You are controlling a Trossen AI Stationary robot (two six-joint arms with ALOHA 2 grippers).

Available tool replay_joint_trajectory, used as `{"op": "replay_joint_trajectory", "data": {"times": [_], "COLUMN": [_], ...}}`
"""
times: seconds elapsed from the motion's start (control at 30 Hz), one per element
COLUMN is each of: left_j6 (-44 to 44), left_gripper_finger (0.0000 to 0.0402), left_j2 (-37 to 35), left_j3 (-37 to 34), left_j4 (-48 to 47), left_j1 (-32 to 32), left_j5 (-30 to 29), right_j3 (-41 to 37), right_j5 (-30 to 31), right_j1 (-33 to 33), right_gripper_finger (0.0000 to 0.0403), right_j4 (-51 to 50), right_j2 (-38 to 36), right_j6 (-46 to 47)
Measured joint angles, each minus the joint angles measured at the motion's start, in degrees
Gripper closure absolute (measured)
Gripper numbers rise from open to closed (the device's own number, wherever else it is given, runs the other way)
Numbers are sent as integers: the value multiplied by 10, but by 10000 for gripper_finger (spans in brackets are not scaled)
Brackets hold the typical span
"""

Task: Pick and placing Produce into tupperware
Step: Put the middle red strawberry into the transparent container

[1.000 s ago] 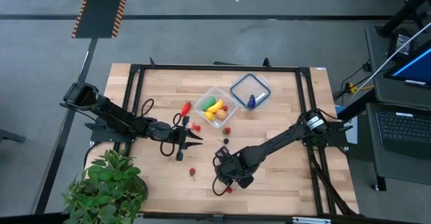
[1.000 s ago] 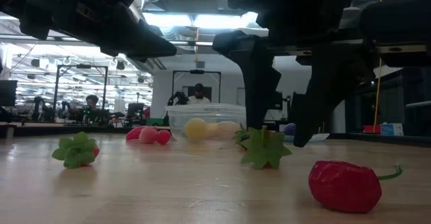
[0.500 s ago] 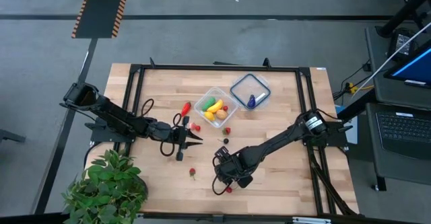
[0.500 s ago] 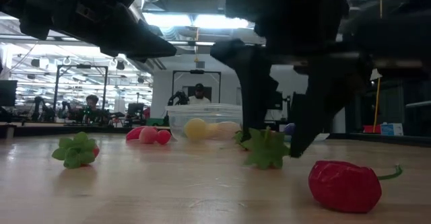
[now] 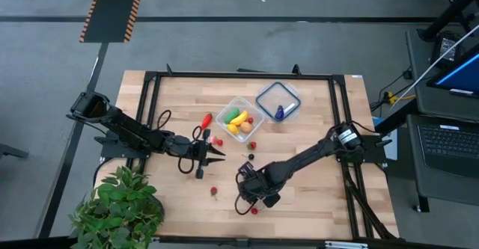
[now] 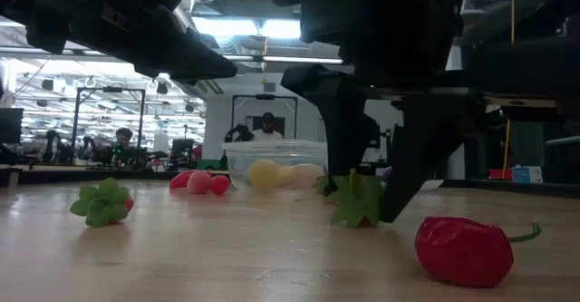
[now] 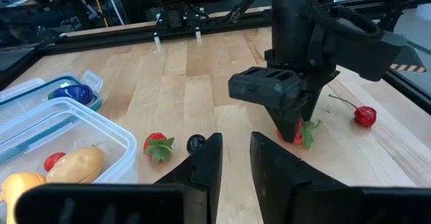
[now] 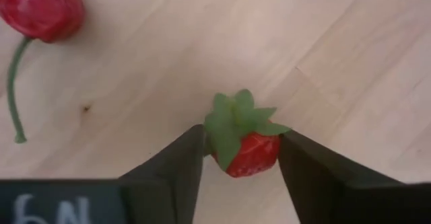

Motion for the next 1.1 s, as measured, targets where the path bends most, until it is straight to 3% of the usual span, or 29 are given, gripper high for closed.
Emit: {"op": "replay_joint_trajectory", "data": {"times": [0.13, 0.7, 1.1], "left_j6": [0, 1, 2], "left_gripper_finger": [324, 351, 368], "left_j2": [0, 0, 0], "left_j3": [0, 0, 0], "left_j4": [0, 0, -13], "left_j1": [0, 0, 0], "left_j5": [0, 0, 0], "right_j3": [0, 5, 7], "right_j5": [0, -1, -17], "right_j1": [-6, -38, -61], "right_gripper_finger": [266, 267, 267], "right_j4": [0, -30, -38], "right_j2": [0, -5, -95], "right_j6": [0, 44, 92]}}
